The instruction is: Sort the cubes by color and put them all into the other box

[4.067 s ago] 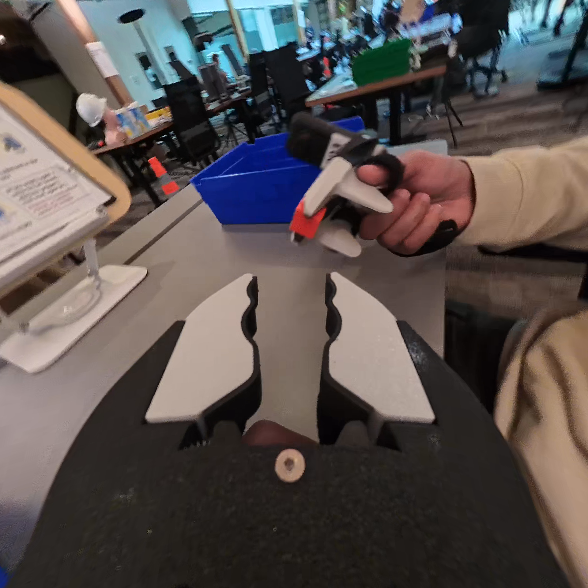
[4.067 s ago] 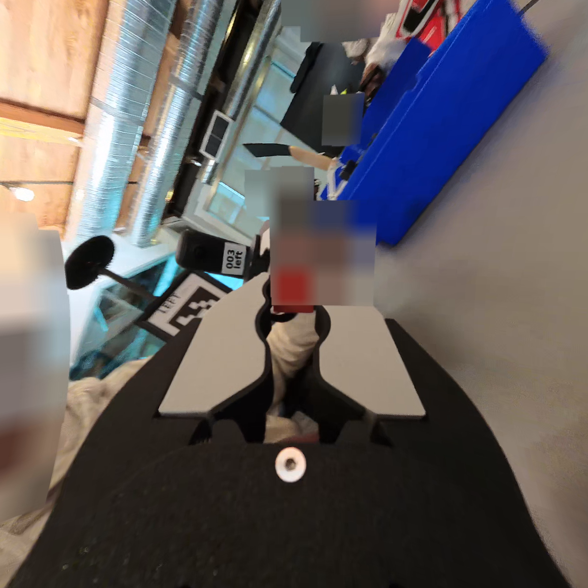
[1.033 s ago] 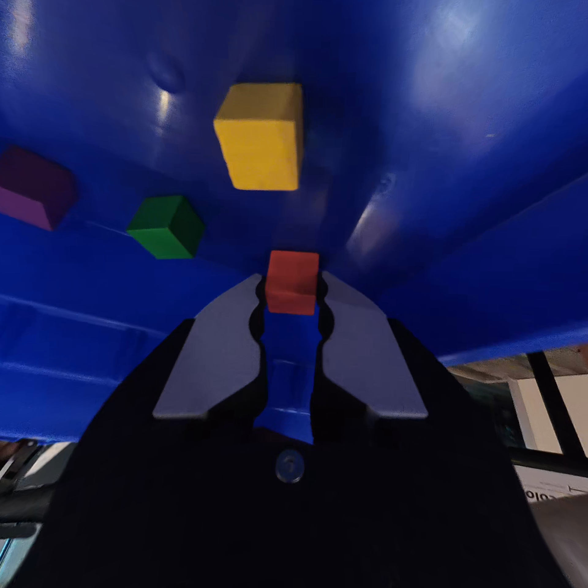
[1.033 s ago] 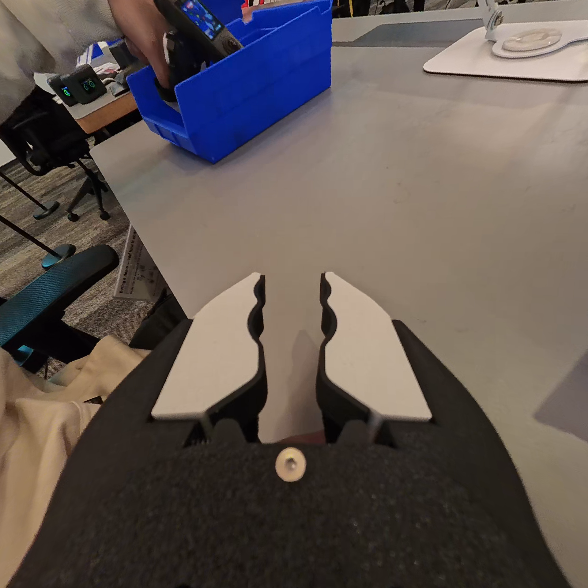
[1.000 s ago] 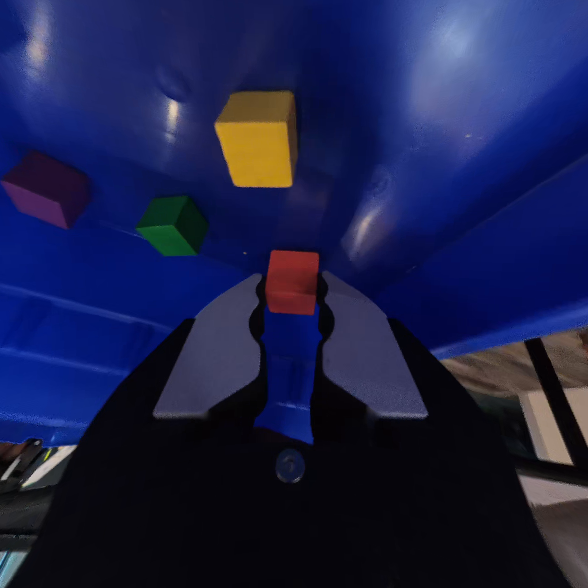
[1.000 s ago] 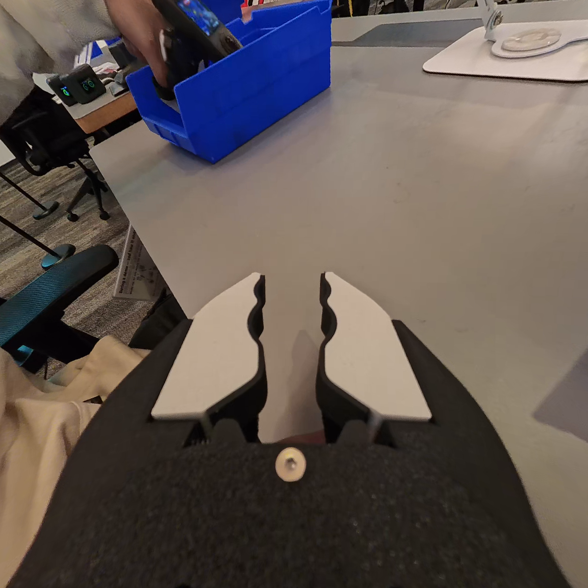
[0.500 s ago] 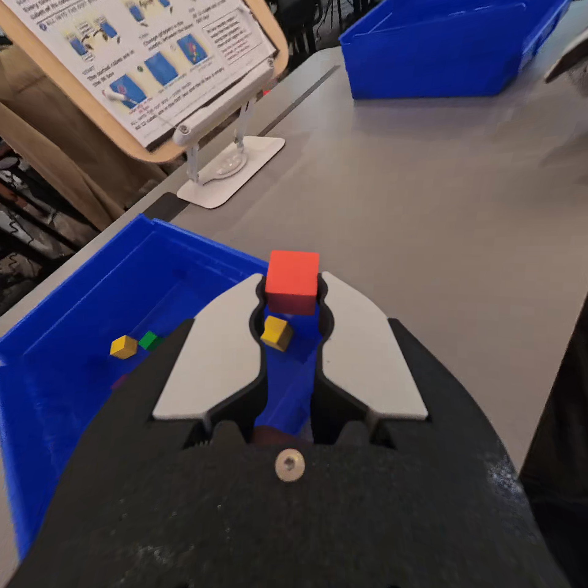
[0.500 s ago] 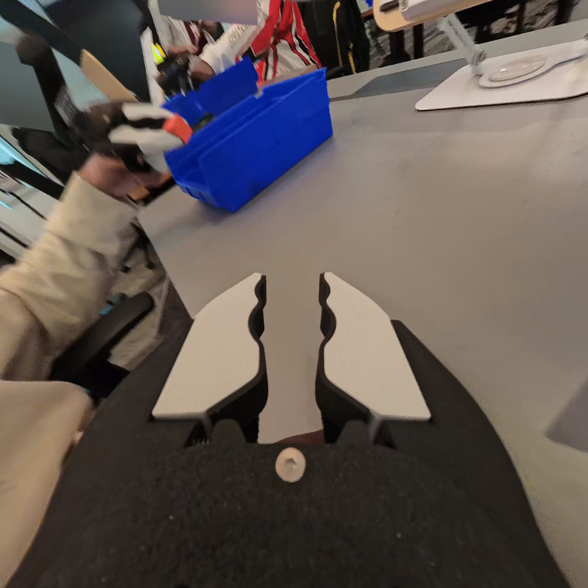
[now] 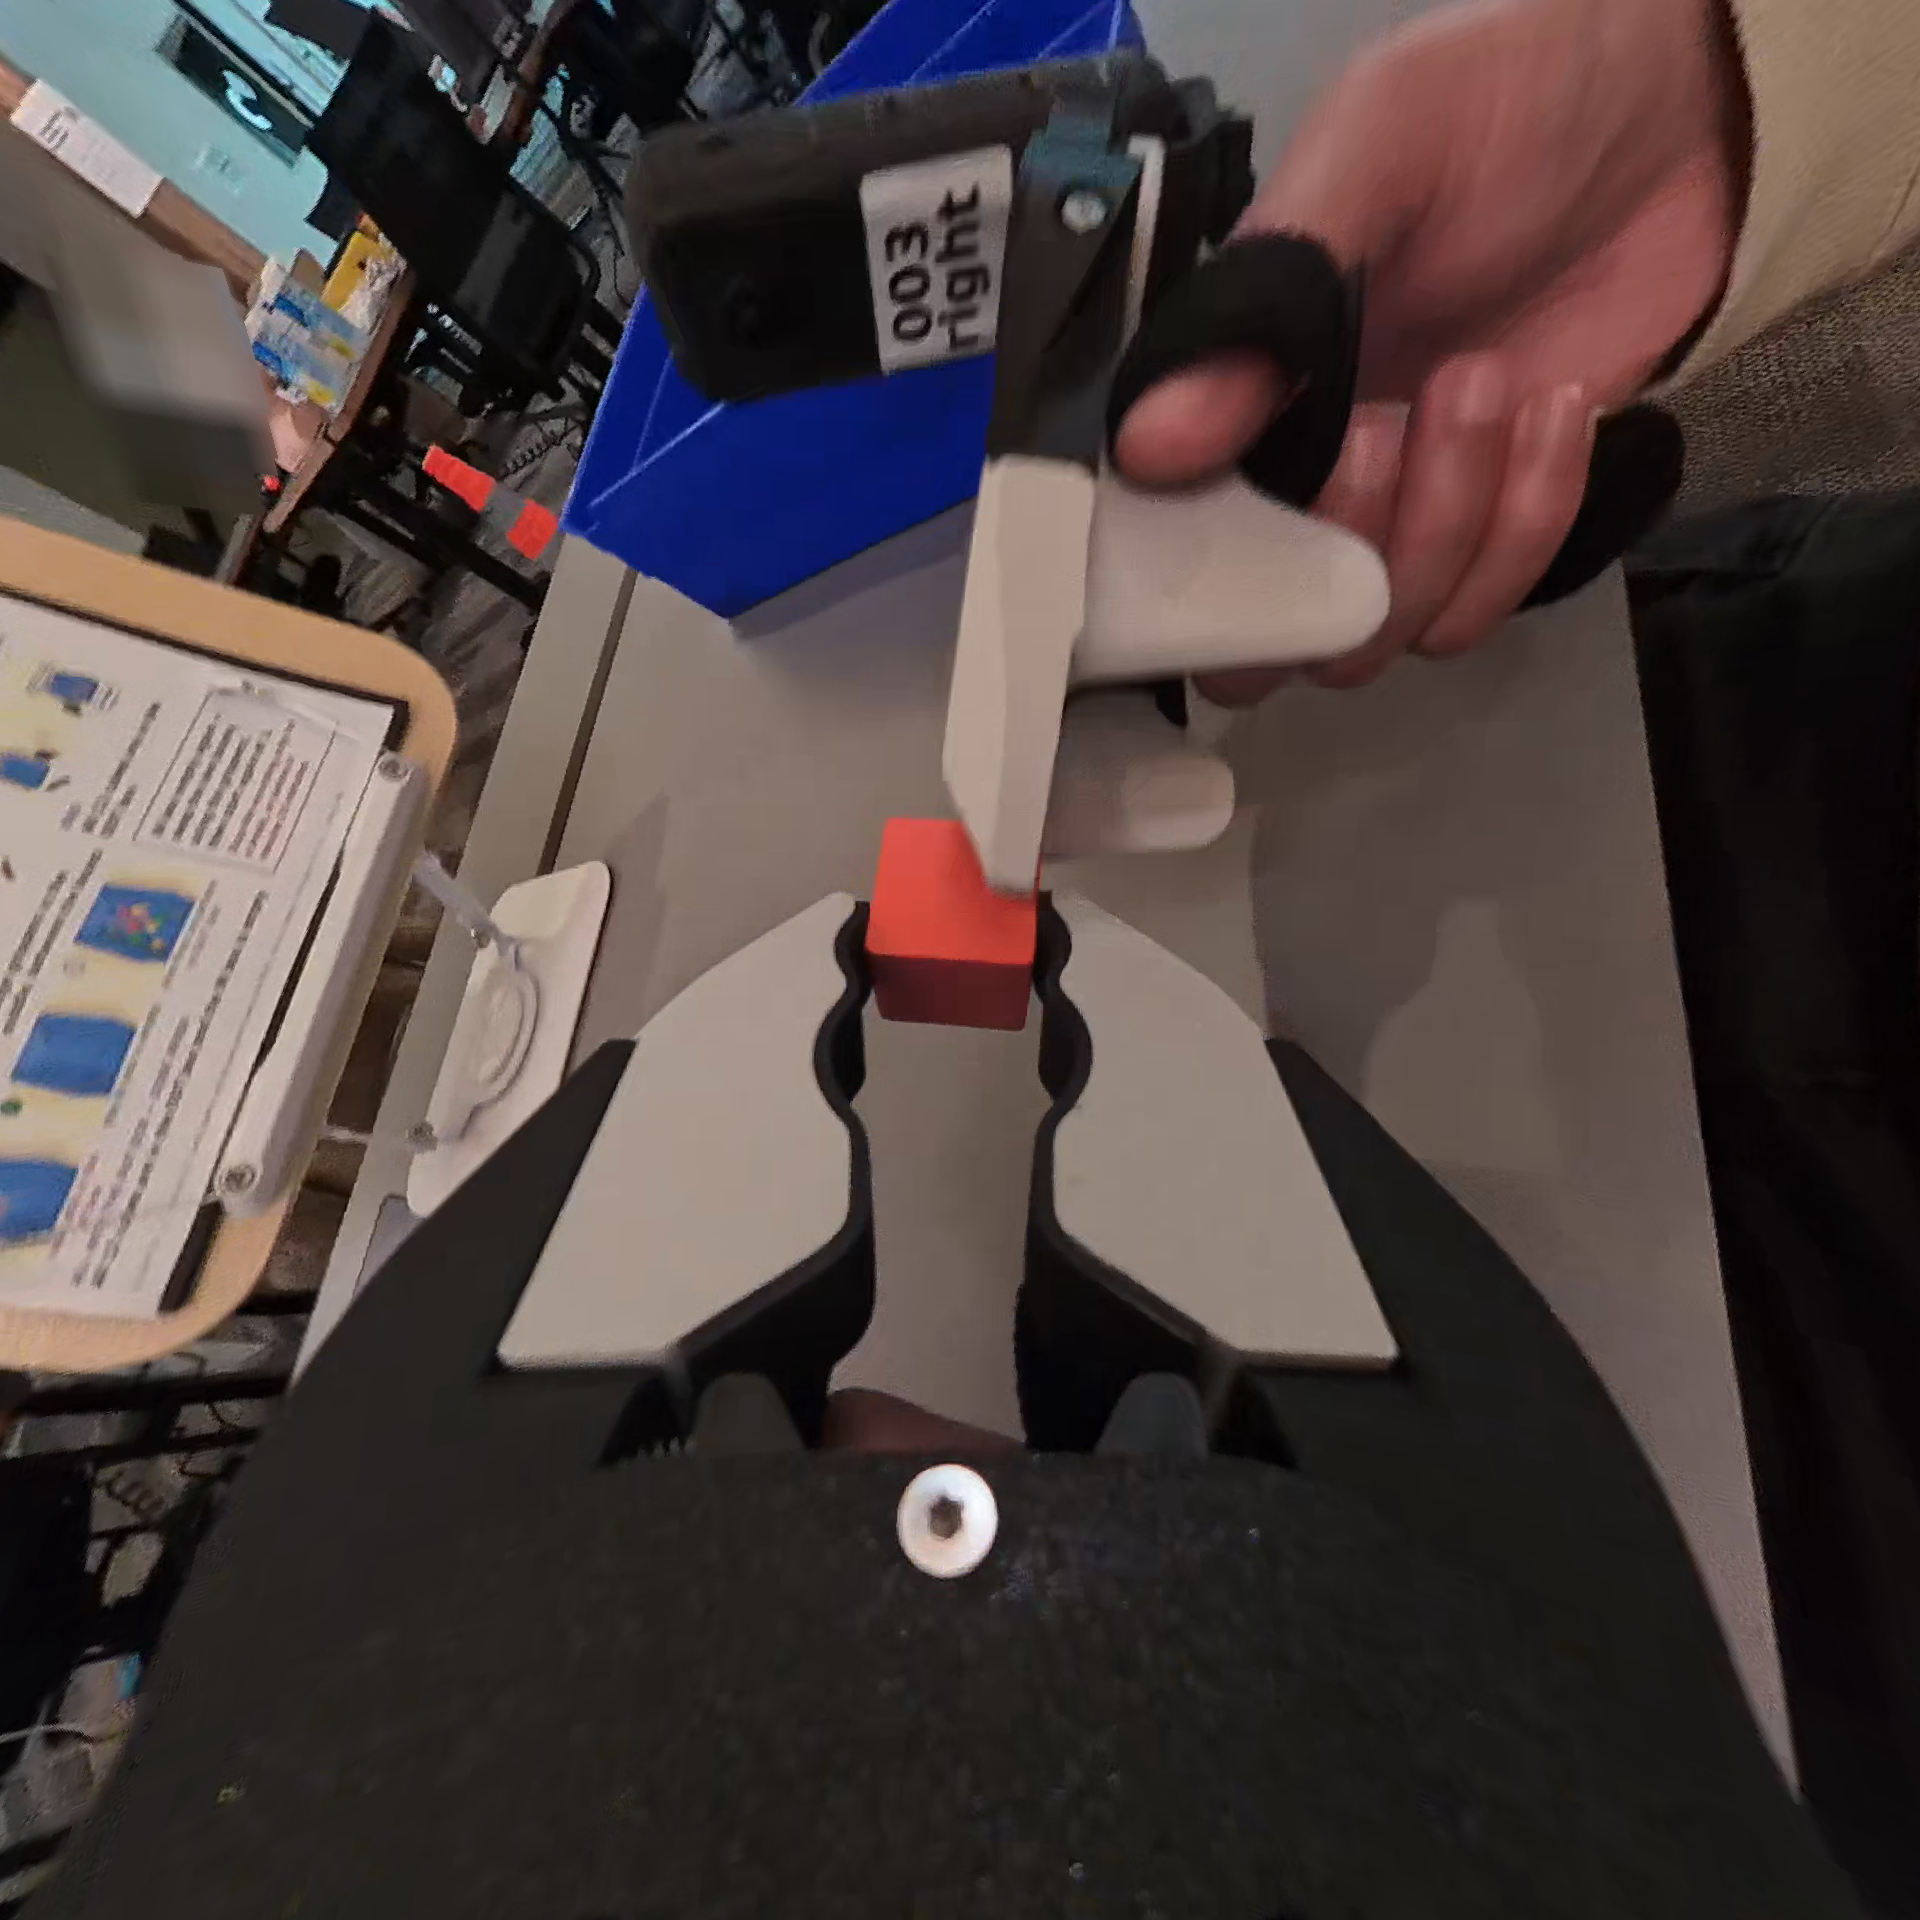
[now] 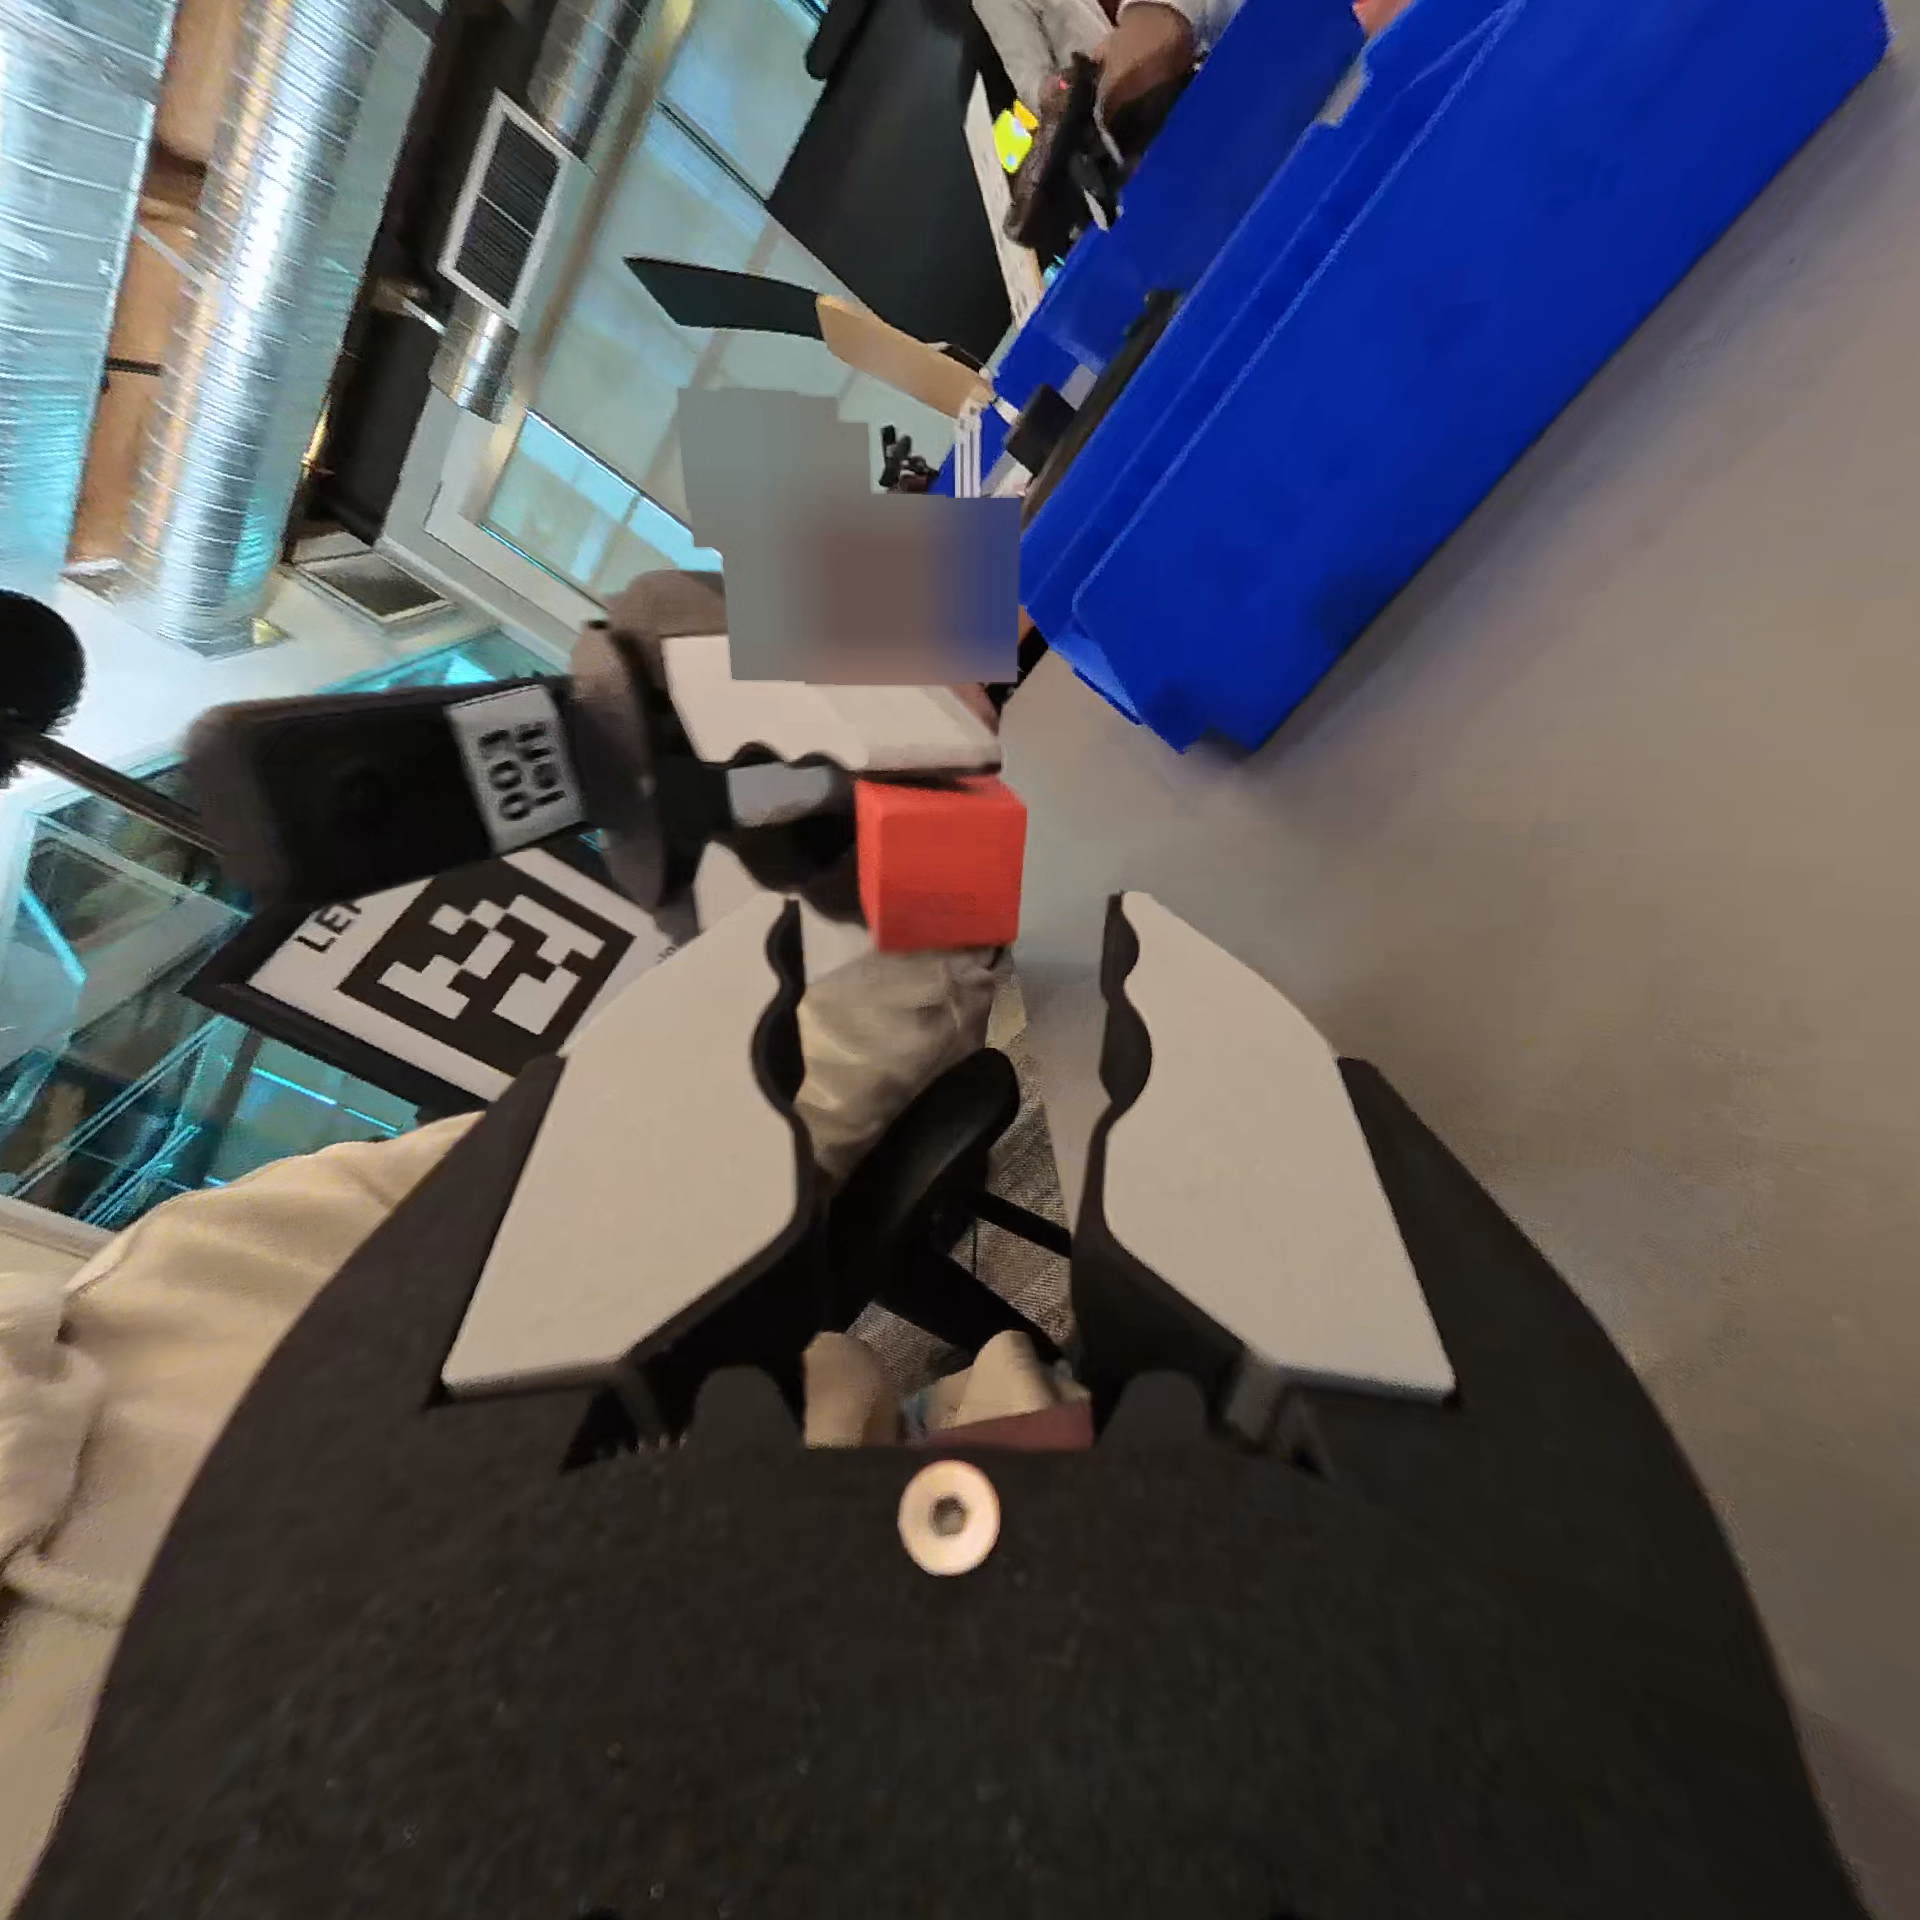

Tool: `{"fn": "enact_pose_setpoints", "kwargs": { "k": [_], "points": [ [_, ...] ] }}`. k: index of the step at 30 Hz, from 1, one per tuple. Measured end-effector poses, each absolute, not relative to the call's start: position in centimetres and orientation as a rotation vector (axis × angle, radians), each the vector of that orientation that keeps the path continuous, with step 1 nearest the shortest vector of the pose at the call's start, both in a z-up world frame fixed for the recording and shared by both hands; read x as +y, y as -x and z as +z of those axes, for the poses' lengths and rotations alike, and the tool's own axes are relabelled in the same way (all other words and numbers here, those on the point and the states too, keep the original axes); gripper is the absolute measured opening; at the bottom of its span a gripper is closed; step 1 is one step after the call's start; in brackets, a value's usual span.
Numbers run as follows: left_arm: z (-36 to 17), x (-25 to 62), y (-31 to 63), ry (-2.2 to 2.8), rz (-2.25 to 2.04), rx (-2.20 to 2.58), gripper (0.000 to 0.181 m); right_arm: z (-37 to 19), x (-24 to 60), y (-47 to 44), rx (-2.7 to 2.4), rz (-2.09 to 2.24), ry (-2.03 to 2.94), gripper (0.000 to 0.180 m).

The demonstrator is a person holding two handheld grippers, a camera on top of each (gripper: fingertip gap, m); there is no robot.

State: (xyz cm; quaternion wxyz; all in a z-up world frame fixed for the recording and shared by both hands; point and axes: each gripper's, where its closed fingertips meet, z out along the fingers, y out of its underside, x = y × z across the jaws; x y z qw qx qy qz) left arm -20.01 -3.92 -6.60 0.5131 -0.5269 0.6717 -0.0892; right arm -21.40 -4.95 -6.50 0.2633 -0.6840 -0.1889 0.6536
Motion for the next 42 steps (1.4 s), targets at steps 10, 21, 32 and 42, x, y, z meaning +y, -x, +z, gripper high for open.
{"fn": "enact_pose_setpoints", "kwargs": {
  "k": [10,21,32,42],
  "points": [
    [-5.8,-5.9,19.3,1.337,-0.480,1.380,0.041,-6.2,-4.7,16.2,-0.440,1.685,1.785,0.029],
    [-8.5,-6.0,25.7,1.586,-0.588,0.805,0.037,-6.9,-5.7,5.9,-0.375,1.044,1.750,0.029],
    [-9.8,-6.1,24.3,1.600,-0.494,0.899,0.038,-12.2,15.5,-13.7,-0.357,0.306,2.430,0.029],
    [-10.3,-7.0,24.6,1.592,-0.424,0.943,0.038,-18.7,23.9,-14.4,-0.275,0.211,2.665,0.030]
  ]
}}
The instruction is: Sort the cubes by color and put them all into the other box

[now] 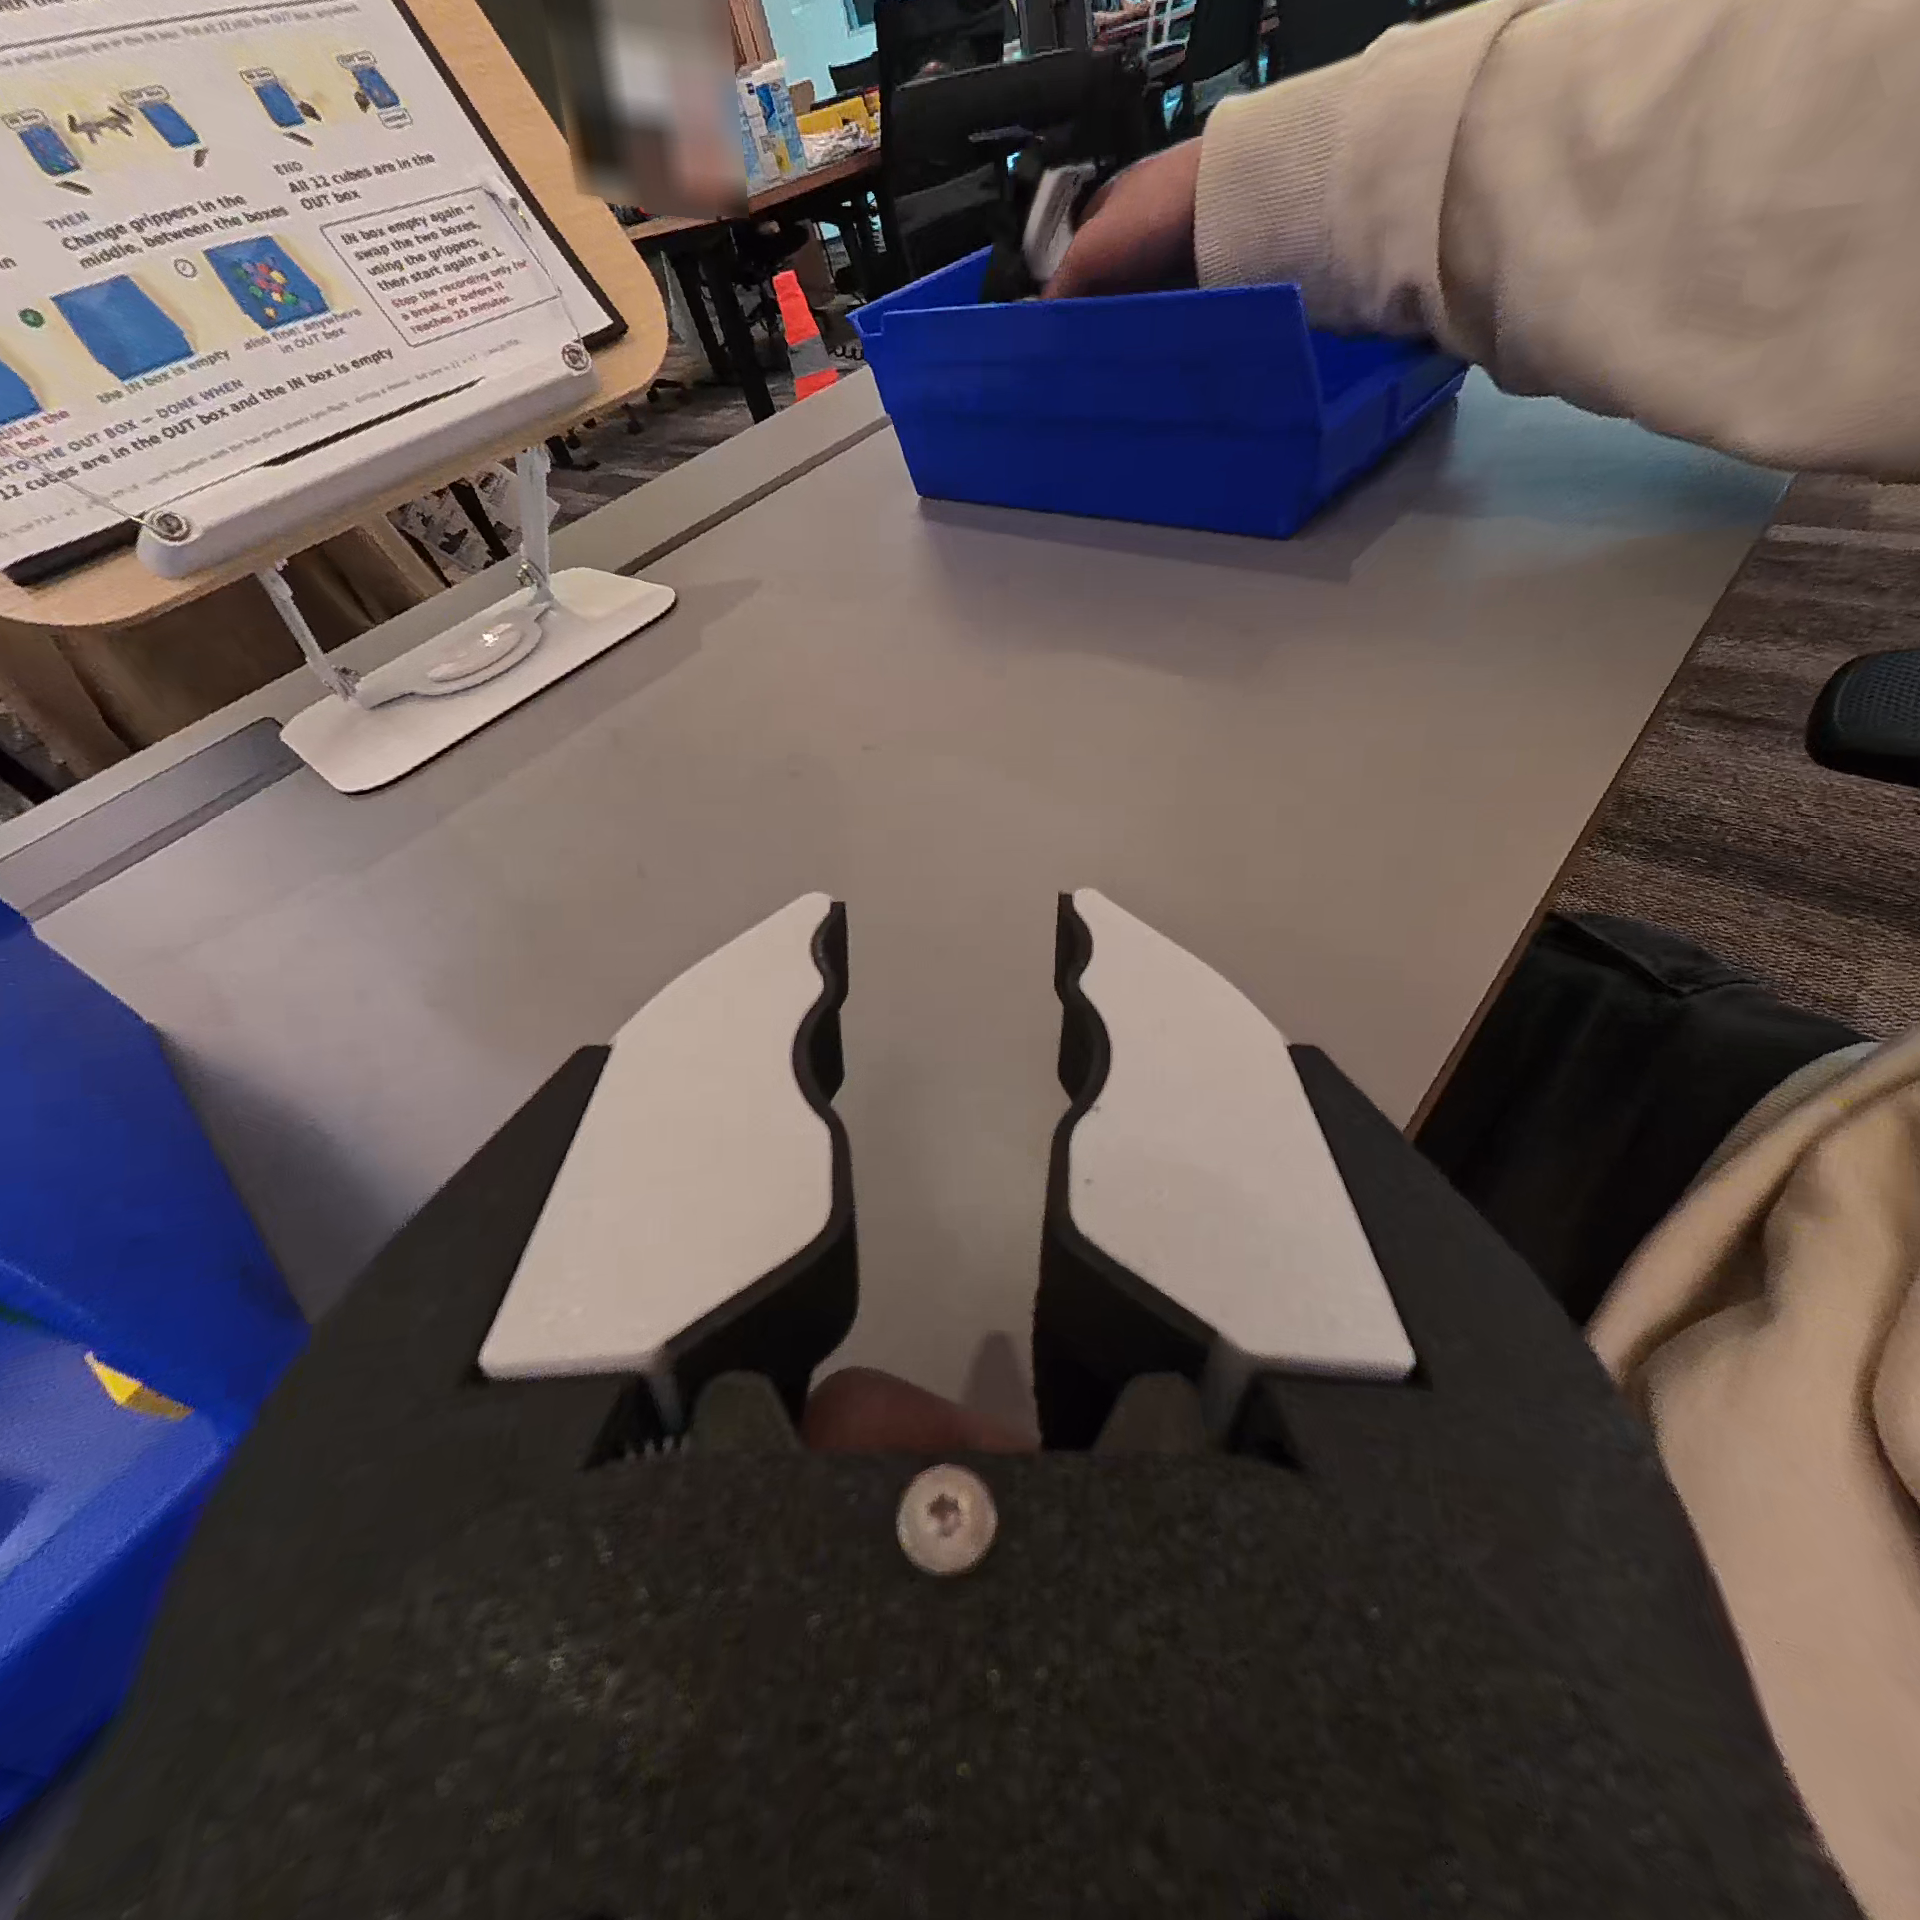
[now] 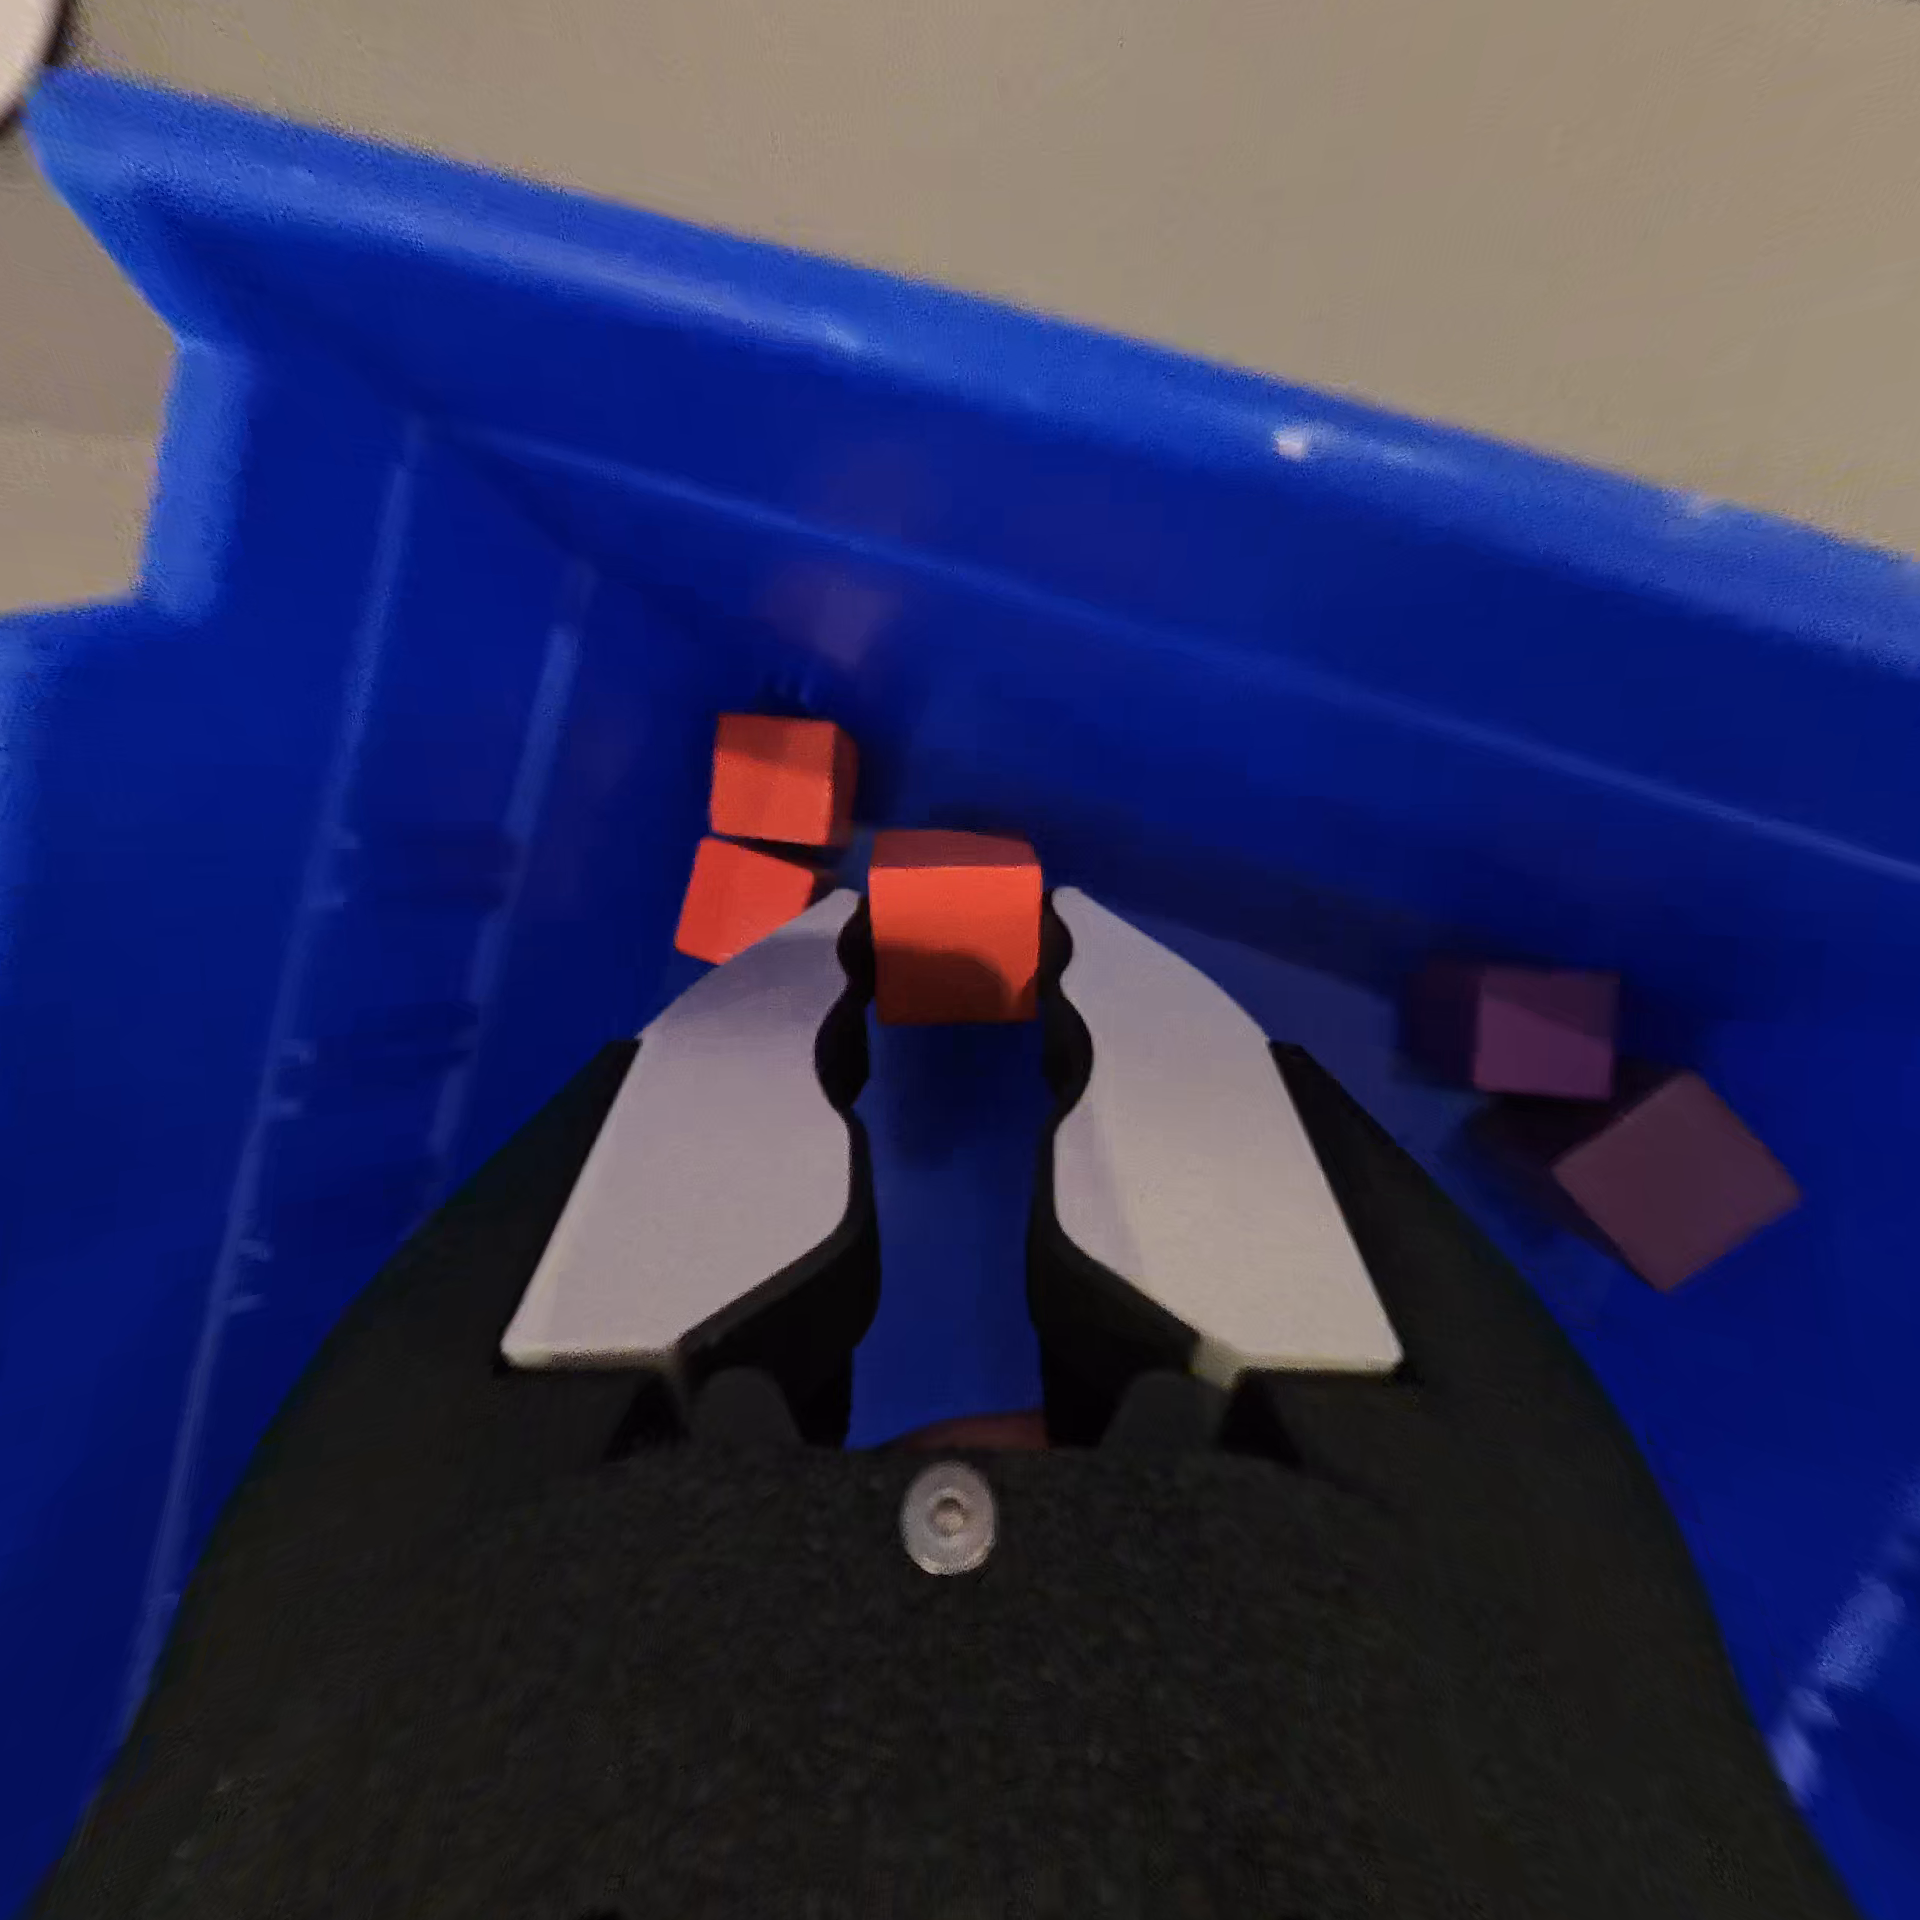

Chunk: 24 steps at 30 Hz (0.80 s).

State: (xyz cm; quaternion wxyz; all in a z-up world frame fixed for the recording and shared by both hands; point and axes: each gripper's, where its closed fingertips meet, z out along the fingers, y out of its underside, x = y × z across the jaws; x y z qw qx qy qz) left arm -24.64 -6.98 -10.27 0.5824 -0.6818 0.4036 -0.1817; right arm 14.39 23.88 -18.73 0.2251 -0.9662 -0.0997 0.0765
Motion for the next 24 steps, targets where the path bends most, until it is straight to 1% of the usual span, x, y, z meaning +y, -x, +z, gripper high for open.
{"fn": "enact_pose_setpoints", "kwargs": {
  "k": [3,6,7,9,11,13,15,17,19,21,24],
  "points": [
    [-10.5,-7.2,24.5,1.595,-0.430,0.956,0.038,-18.6,24.3,-13.4,-0.259,0.287,2.631,0.030],
    [-10.6,-7.3,24.5,1.585,-0.393,0.977,0.038,-17.5,24.1,-13.8,-0.197,0.336,2.592,0.042],
    [-10.5,-7.2,24.5,1.582,-0.376,0.978,0.038,-16.7,23.7,-14.2,-0.176,0.344,2.566,0.043],
    [-10.4,-7.0,24.8,1.590,-0.356,0.962,0.038,-13.6,22.1,-14.2,-0.157,0.386,2.448,0.043],
    [-10.3,-6.5,25.3,1.615,-0.336,0.921,0.038,-9.2,18.9,-13.1,-0.162,0.442,2.253,0.043],
    [-10.2,-5.7,25.9,1.643,-0.308,0.867,0.038,-5.0,14.0,-10.4,-0.182,0.530,2.027,0.042],
    [-10.2,-4.9,26.6,1.679,-0.286,0.807,0.038,-2.9,7.7,-6.1,-0.223,0.654,1.837,0.039],
    [-10.5,-4.2,27.3,1.724,-0.289,0.746,0.037,-3.6,1.1,-0.3,-0.329,0.810,1.746,0.037],
    [-11.2,-3.8,27.8,1.779,-0.302,0.696,0.037,-6.3,-3.9,4.5,-0.408,0.910,1.738,0.037],
    [-12.1,-3.7,28.2,1.824,-0.319,0.675,0.038,-8.6,-7.2,8.2,-0.504,0.960,1.769,0.038],
    [-12.4,-3.9,28.3,1.836,-0.346,0.681,0.039,-10.3,-9.2,10.7,-0.590,0.950,1.788,0.037]
  ]
}}
